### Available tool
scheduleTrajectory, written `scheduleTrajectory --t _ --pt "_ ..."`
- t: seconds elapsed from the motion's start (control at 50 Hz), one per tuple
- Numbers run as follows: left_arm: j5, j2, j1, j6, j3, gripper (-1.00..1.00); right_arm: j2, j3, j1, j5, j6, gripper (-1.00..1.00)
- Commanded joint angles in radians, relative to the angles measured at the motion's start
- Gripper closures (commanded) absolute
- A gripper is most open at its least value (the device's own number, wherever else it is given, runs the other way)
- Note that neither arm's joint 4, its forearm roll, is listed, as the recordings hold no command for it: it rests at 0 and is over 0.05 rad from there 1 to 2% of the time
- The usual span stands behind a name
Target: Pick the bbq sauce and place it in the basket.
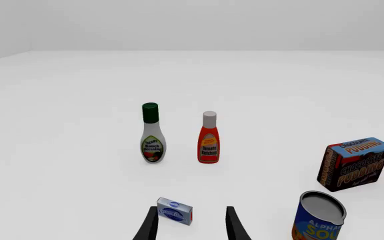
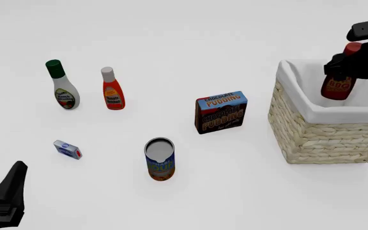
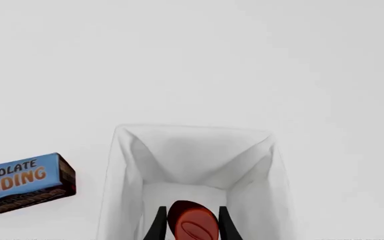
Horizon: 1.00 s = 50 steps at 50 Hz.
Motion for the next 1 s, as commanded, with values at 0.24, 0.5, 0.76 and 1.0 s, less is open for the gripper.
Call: scheduleTrajectory --t 0.24,0.5,0.76,1.0 --pt "0.000 0.000 0.000 0.000 0.000 -1.00 0.047 0.041 -0.010 -0.059 0.013 1.00" --pt "0.000 0.000 0.000 0.000 0.000 -1.00 0.095 0.051 -0.012 -0.091 0.013 1.00" --pt "0.000 0.000 0.000 0.000 0.000 -1.00 0.142 0.048 -0.020 -0.113 0.011 1.00" --pt "0.000 0.000 0.000 0.000 0.000 -1.00 0.181 0.049 -0.031 -0.134 0.009 1.00"
